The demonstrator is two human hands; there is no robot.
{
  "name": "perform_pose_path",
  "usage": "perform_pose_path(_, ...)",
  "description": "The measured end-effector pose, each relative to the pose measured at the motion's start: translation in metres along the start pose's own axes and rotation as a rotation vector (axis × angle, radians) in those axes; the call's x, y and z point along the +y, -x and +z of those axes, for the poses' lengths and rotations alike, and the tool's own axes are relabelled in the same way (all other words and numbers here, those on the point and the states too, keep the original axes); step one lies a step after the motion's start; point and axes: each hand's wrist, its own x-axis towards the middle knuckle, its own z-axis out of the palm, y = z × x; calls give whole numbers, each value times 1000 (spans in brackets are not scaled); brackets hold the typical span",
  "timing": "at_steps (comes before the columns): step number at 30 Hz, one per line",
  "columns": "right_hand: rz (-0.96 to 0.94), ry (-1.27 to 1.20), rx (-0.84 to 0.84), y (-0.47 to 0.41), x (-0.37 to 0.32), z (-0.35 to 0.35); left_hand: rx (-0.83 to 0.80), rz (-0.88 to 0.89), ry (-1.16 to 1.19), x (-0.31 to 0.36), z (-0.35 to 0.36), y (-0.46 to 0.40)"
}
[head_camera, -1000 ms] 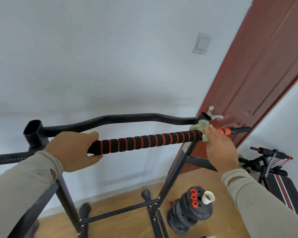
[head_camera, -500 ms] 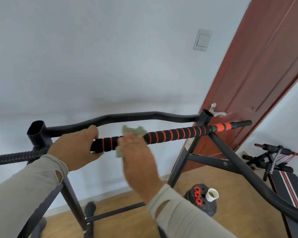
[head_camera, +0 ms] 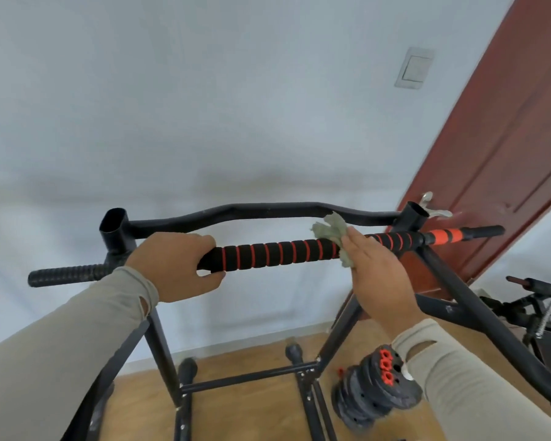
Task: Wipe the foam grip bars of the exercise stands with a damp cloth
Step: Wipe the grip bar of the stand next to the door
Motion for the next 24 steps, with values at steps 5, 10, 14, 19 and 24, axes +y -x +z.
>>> perform_pose_path(5, 387, 20, -41, 13, 90, -25, 67, 54, -12, -2, 4, -4)
perform_pose_path(10, 497, -73, -12, 13, 67, -27, 155, 49, 33, -4, 6, 2)
perform_pose_path(14, 315, -137, 3, 6, -11, -14, 208, 38, 45, 0, 6, 8)
perform_pose_path(19, 5, -281, 67, 4, -134, 15, 191, 18, 55, 5, 15, 12)
perform_pose_path(24, -226, -331, 96, -6, -204, 28, 196, 31, -22, 5, 17, 7)
